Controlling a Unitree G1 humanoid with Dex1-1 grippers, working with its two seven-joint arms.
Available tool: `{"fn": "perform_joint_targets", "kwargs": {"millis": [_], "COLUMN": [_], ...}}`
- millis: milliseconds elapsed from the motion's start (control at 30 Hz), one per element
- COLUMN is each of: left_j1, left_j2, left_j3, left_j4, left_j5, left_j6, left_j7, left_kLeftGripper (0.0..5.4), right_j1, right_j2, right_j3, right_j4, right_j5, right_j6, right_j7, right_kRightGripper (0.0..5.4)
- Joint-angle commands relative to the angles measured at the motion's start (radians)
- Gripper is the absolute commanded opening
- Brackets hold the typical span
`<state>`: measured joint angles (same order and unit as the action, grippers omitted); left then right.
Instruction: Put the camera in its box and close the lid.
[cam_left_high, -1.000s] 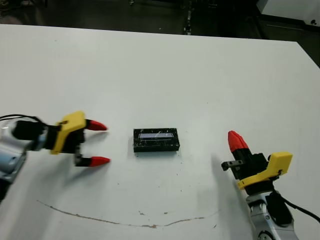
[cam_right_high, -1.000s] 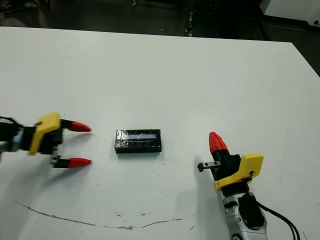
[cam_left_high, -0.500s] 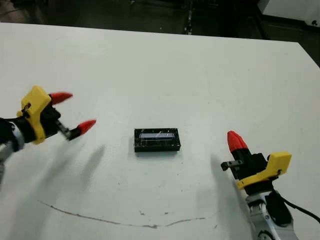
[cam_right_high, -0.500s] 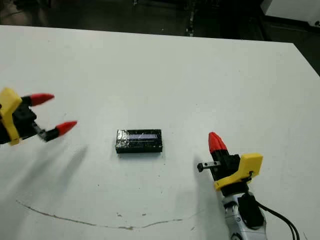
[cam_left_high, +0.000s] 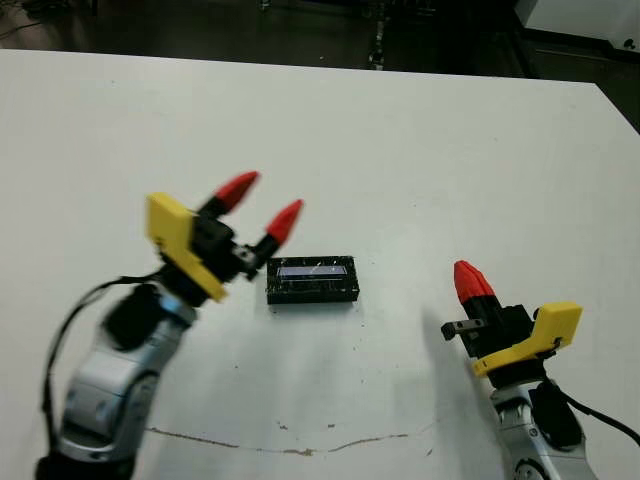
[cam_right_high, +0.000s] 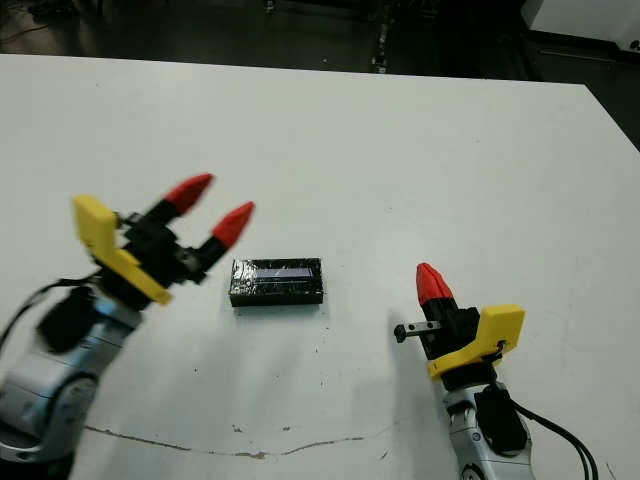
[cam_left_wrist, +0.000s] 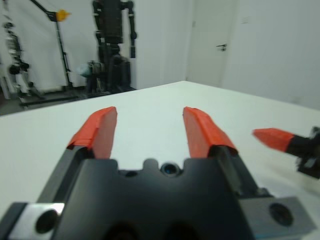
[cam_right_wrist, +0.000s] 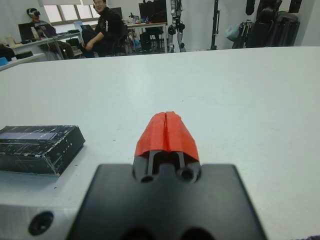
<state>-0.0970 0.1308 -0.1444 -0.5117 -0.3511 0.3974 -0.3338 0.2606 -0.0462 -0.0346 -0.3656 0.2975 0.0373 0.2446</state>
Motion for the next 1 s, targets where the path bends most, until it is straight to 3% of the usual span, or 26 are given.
{"fn": "perform_joint_targets", "kwargs": {"millis": [33, 200, 567, 1000], "left_j1": [-0.002, -0.004, 0.031, 0.029], "left_j2": [-0.028, -0.069, -0.130, -0.145], "left_j3": [-0.062, -0.130, -0.165, -0.108], "left_j4": [0.046, 0.111, 0.158, 0.174], "left_j5": [0.050, 0.103, 0.134, 0.092], "left_j6": [0.010, 0.005, 0.180, 0.418], "left_j7": [0.037, 0.074, 0.194, 0.218], "left_kLeftGripper": [2.40, 1.65, 0.01, 0.01], "right_j1": [0.004, 0.001, 0.001, 0.002], "right_j2": [-0.006, -0.003, -0.004, -0.005], "right_j3": [-0.001, -0.001, 0.000, -0.002], "right_j4": [0.008, 0.011, 0.003, -0.003], "right_j5": [-0.013, -0.011, -0.010, 0.004], "right_j6": [-0.004, -0.004, 0.004, 0.019], "right_j7": [-0.010, -0.009, -0.014, -0.015], "right_kRightGripper": [0.00, 0.00, 0.00, 0.00]}}
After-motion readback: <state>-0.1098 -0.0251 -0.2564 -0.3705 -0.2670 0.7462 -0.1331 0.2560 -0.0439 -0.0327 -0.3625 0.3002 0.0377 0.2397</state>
